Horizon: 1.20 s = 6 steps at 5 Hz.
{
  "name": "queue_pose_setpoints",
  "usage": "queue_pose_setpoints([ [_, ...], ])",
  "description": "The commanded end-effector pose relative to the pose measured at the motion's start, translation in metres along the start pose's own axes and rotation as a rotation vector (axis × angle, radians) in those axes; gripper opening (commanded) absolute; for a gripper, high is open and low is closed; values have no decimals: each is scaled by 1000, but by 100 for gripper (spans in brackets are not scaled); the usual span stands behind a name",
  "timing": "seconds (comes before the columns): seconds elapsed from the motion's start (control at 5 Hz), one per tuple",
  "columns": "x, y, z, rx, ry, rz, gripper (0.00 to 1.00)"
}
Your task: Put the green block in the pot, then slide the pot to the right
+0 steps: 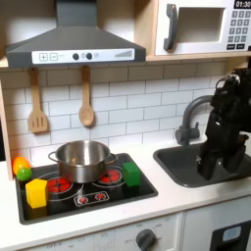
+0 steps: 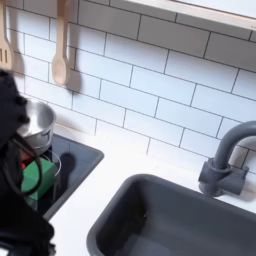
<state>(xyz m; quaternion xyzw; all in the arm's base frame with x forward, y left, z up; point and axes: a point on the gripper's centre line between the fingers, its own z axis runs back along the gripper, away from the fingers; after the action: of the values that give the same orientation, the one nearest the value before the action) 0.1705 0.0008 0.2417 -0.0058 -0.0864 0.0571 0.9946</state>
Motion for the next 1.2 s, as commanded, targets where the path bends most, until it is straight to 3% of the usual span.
queue_pose_setpoints([
  [0.0, 28, 16, -6, 24, -23, 6, 100],
  [0.4, 66, 32, -15, 35, -43, 55, 100],
  [1.0, 102, 50, -22, 45, -48, 66, 100],
])
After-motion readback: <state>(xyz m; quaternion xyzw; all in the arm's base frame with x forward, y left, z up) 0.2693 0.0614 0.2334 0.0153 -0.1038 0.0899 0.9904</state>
